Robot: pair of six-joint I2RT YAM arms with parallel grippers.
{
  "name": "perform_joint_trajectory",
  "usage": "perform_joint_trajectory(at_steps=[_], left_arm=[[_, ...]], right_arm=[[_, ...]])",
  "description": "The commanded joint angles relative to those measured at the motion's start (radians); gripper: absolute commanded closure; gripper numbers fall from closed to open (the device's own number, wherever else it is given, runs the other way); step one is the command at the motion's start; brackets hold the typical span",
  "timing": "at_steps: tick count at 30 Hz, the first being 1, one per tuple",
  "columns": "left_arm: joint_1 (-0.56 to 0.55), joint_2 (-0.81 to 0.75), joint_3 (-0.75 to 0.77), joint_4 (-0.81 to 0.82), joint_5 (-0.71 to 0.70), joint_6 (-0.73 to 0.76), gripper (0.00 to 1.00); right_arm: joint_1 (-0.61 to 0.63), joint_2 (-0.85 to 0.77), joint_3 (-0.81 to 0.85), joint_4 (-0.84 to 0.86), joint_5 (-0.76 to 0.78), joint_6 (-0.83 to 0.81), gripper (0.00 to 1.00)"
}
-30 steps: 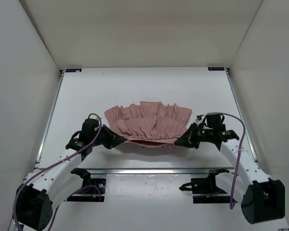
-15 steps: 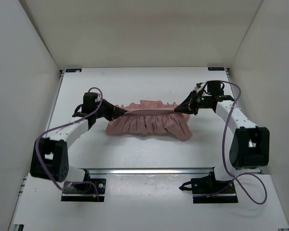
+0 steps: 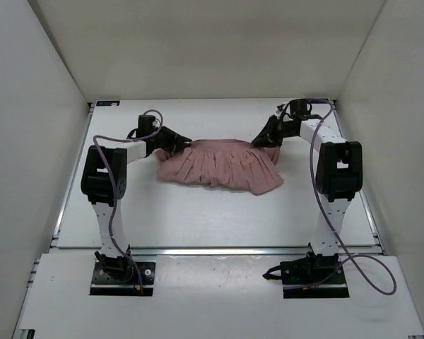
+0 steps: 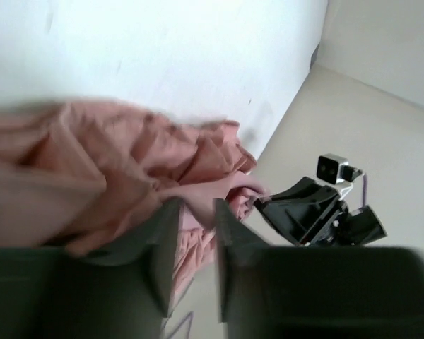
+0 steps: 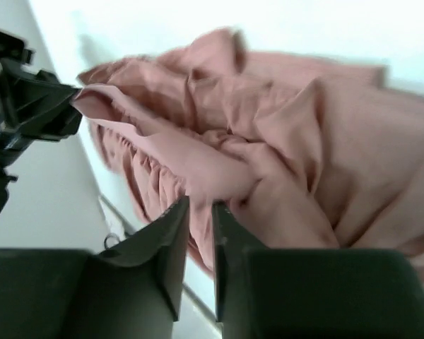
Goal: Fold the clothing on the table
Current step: Fold the skirt
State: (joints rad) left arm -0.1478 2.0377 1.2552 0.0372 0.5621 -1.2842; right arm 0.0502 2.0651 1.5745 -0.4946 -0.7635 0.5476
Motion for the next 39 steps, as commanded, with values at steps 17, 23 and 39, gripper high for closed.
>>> perform_joint_trajectory(at_steps=[17, 23, 39], left_arm=[[0.099, -0.203, -0.112, -0.099, 0.087, 0.322, 0.36], [0.068, -0.159, -0.151, -0.151, 0.076, 0.407, 0.37], [0.043, -0.057, -0.076, -0.315, -0.079, 0.523, 0.36]], right_arm=[[-0.09, -0.342, -0.333, 0.051, 0.213, -0.149, 0.18], [-0.062, -0.378, -0.453, 0.091, 0.27, -0.172, 0.01], [0.115, -0.08, -0.268, 0.086, 0.285, -0.178, 0.36]])
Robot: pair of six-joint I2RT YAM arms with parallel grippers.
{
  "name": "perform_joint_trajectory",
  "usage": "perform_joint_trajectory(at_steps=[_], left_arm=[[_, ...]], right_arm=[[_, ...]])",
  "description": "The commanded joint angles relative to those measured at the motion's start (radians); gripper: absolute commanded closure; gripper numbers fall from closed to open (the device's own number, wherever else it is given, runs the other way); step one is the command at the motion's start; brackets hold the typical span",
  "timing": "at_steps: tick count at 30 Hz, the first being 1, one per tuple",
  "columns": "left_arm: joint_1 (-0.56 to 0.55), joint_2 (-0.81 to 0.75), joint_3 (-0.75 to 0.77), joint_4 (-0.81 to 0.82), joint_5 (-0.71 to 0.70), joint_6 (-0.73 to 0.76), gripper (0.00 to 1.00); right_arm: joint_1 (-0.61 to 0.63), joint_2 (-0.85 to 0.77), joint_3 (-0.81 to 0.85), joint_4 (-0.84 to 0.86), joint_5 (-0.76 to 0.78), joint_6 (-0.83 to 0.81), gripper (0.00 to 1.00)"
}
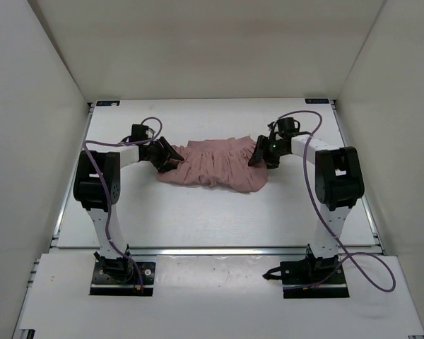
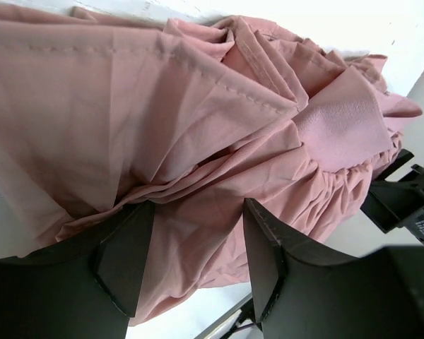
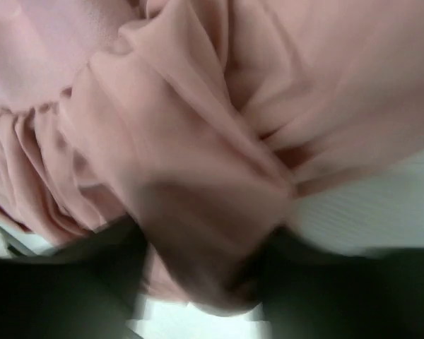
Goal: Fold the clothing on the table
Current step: Fold the skirt
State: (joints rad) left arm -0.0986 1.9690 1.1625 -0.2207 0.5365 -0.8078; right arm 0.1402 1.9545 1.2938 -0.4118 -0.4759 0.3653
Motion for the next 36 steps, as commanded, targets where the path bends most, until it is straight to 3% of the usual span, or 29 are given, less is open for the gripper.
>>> perform_joint_trajectory(at_steps=[1, 2, 3, 10, 15, 21, 26, 30, 36], left_arm=[[-0.013, 0.014, 0.019, -0.052, -0.052, 0.048, 0.36], [-0.015, 0.021, 0.006, -0.052, -0.053, 0.048, 0.36], [-0.013, 0.021, 0.006, -0.052, -0.052, 0.051, 0.36], [-0.101, 0.002, -0.024, -0.066, -0.029, 0.055, 0.41], [-0.206, -0.053, -0.098, 0.05, -0.017, -0.065, 0.4], [-0.276, -0.087, -0.075, 0.138, -0.012, -0.168, 0.36], [-0.237, -0.192, -0.092, 0.182, -0.032, -0.246, 0.35], [-0.208, -0.281, -0.098, 0.193, -0.043, -0.28, 0.36], [-0.265, -0.219, -0.067, 0.319, 0.009, -0.39, 0.37]], right_arm=[[0.032, 0.027, 0.007, 0.014, -0.012, 0.012, 0.61], [0.021, 0.026, -0.007, 0.024, -0.016, 0.021, 0.84], [0.013, 0.021, -0.03, 0.024, -0.032, 0.03, 1.0], [-0.079, -0.052, -0.021, -0.099, 0.014, -0.015, 0.99], [-0.126, -0.082, 0.057, -0.211, 0.052, -0.067, 1.0], [-0.053, -0.089, 0.212, -0.338, 0.148, -0.112, 1.0], [0.001, -0.091, 0.337, -0.412, 0.183, -0.092, 1.0], [0.047, -0.1, 0.345, -0.417, 0.204, -0.083, 1.0], [0.081, -0.115, 0.309, -0.39, 0.198, -0.062, 1.0]])
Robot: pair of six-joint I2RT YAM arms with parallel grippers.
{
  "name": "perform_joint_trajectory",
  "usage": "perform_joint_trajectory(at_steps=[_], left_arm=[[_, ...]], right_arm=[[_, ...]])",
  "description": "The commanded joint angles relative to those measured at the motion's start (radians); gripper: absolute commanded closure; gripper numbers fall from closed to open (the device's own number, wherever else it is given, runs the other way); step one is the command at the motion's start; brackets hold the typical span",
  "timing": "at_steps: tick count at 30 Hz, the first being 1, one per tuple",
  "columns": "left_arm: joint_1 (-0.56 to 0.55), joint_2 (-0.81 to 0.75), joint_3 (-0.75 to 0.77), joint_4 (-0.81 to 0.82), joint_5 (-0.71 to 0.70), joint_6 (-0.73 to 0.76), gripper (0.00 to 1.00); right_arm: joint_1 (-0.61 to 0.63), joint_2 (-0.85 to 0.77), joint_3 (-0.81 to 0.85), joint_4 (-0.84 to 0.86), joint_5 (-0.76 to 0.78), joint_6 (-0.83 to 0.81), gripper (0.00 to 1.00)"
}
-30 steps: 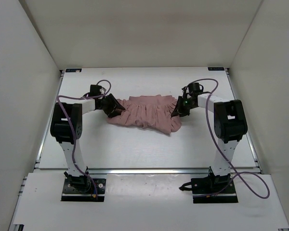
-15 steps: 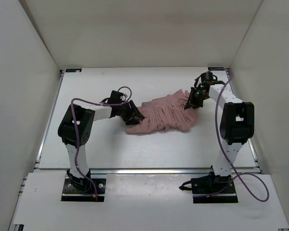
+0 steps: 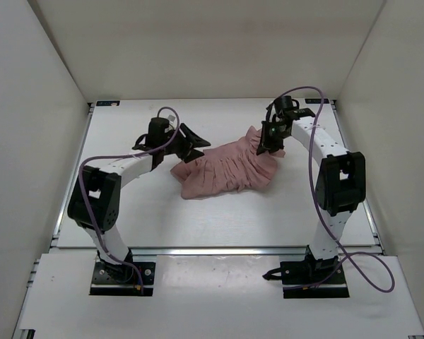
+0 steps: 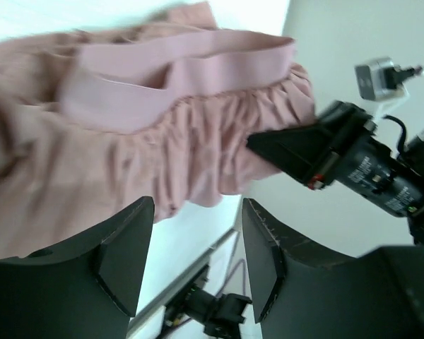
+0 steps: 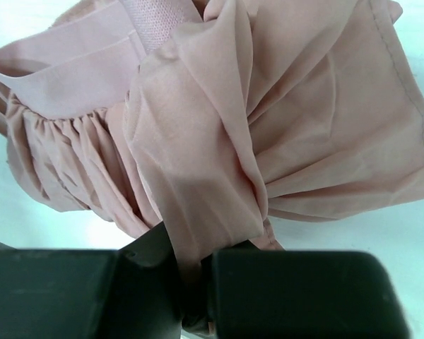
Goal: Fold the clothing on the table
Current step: Fold the skirt
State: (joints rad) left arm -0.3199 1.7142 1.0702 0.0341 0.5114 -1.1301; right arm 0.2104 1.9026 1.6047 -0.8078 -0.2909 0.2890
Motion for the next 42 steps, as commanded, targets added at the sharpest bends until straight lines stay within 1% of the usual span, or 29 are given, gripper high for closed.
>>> perform_joint_trajectory(at_steps=[1, 5, 8, 15, 19, 23, 26, 28, 31, 34, 35, 37, 42], left_arm=[[-0.056, 0.068, 0.037, 0.072, 0.048, -0.074, 0.37], [-0.081, 0.127, -0.015, 0.139, 0.018, -0.106, 0.38], [-0.068, 0.18, -0.021, 0.13, 0.003, -0.079, 0.38], [-0.056, 0.294, 0.042, 0.053, -0.027, -0.022, 0.38], [-0.057, 0.321, 0.025, 0.076, -0.025, -0.034, 0.38], [-0.059, 0.328, -0.006, 0.128, -0.024, -0.06, 0.38], [-0.057, 0.334, -0.024, 0.15, -0.017, -0.077, 0.39], [-0.051, 0.328, -0.045, 0.179, -0.01, -0.097, 0.39], [-0.042, 0.323, -0.065, 0.223, 0.013, -0.114, 0.39], [-0.03, 0.308, -0.091, 0.276, 0.036, -0.155, 0.38], [-0.03, 0.289, -0.102, 0.314, 0.054, -0.168, 0.38], [-0.013, 0.257, -0.137, 0.401, 0.081, -0.241, 0.38], [0.031, 0.161, -0.222, 0.536, 0.102, -0.342, 0.36]], right_arm=[[0.023, -0.065, 0.004, 0.01, 0.018, 0.013, 1.0], [0.047, -0.068, 0.04, 0.001, 0.026, 0.007, 1.0], [0.063, -0.065, 0.067, -0.019, 0.033, 0.002, 1.0], [0.07, -0.112, 0.106, -0.021, 0.015, -0.01, 1.0], [0.095, -0.123, 0.139, -0.008, -0.019, 0.009, 1.0], [0.174, -0.116, 0.149, 0.05, -0.016, 0.036, 0.99], [0.25, -0.091, 0.126, 0.099, -0.014, 0.082, 1.0], [0.323, -0.074, 0.112, 0.136, -0.002, 0.111, 1.0], [0.395, -0.056, 0.098, 0.176, 0.036, 0.131, 1.0], [0.429, -0.037, 0.092, 0.196, 0.039, 0.144, 1.0], [0.429, -0.034, 0.096, 0.19, 0.032, 0.147, 1.0], [0.425, -0.033, 0.095, 0.202, 0.019, 0.15, 1.0], [0.411, -0.053, 0.077, 0.24, -0.011, 0.153, 1.0]])
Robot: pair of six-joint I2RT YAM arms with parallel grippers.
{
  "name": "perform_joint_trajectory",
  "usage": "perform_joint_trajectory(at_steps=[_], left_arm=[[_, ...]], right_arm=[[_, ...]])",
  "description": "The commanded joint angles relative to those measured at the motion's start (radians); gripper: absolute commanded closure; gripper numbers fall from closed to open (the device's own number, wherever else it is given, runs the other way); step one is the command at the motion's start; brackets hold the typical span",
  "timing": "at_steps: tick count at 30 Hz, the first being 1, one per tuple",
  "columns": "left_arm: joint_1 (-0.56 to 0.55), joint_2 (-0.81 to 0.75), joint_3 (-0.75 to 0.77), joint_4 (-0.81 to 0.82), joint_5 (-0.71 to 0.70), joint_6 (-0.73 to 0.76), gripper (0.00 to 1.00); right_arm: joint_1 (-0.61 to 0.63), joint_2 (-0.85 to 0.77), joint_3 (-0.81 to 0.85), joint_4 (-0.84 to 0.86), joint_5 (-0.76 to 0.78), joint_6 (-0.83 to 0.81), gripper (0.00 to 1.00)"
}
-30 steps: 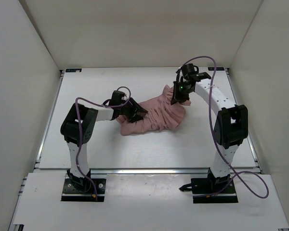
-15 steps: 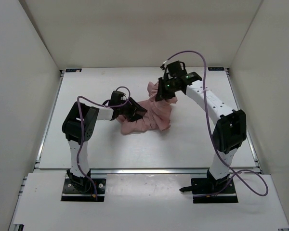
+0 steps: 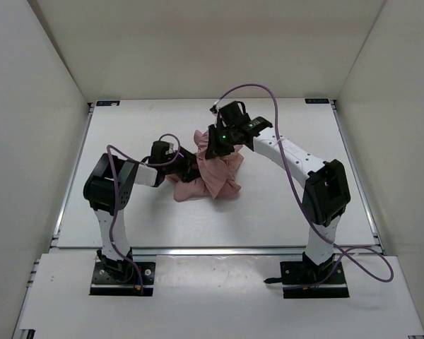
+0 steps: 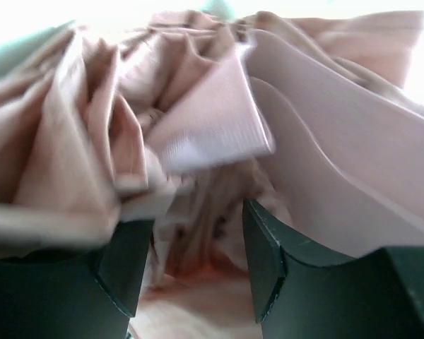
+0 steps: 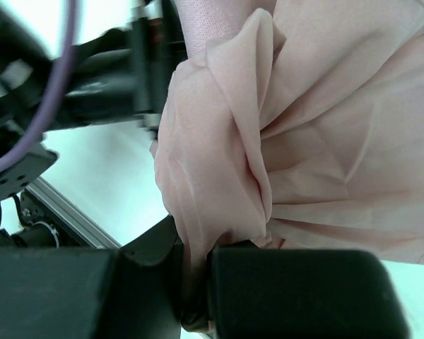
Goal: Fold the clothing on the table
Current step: Fold the skirt
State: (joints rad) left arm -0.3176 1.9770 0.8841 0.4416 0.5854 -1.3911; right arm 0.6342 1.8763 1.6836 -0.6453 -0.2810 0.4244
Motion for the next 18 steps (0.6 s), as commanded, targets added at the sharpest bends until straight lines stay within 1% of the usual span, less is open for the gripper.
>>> perform_joint_trajectory(at_steps=[1, 3, 4, 6, 10, 12, 13, 15, 16, 17, 18], left_arm=[[0.049, -0.113, -0.068, 0.155, 0.04, -0.118, 0.36], [0.078, -0.157, -0.141, 0.276, 0.051, -0.19, 0.36], [0.078, -0.17, -0.16, 0.304, 0.06, -0.227, 0.36], [0.103, -0.191, -0.212, 0.412, 0.065, -0.284, 0.36], [0.132, -0.185, -0.266, 0.623, 0.08, -0.423, 0.36], [0.147, -0.22, -0.299, 0.638, 0.057, -0.439, 0.37], [0.166, -0.254, -0.312, 0.596, 0.044, -0.427, 0.37], [0.19, -0.322, -0.336, 0.467, -0.001, -0.352, 0.37], [0.213, -0.387, -0.343, 0.418, -0.033, -0.309, 0.37], [0.236, -0.464, -0.34, 0.304, -0.048, -0.251, 0.36], [0.253, -0.537, -0.335, 0.196, -0.094, -0.221, 0.36]], right_arm=[[-0.025, -0.028, -0.004, 0.079, -0.024, 0.022, 1.0], [-0.031, -0.025, -0.002, 0.078, -0.037, 0.02, 1.0], [-0.033, -0.019, -0.008, 0.081, -0.044, 0.017, 1.0], [-0.031, -0.013, -0.004, 0.084, -0.044, 0.013, 1.0], [-0.021, -0.011, -0.013, 0.098, -0.049, 0.016, 1.0], [-0.011, 0.0, 0.002, 0.09, -0.061, 0.01, 1.0], [-0.004, 0.006, 0.002, 0.09, -0.061, 0.008, 1.0], [0.007, 0.012, -0.007, 0.105, -0.047, 0.014, 1.0], [0.022, 0.02, -0.012, 0.111, -0.037, 0.014, 1.0], [0.024, 0.024, -0.027, 0.121, -0.044, 0.016, 1.0], [0.027, 0.032, -0.036, 0.13, -0.041, 0.016, 1.0]])
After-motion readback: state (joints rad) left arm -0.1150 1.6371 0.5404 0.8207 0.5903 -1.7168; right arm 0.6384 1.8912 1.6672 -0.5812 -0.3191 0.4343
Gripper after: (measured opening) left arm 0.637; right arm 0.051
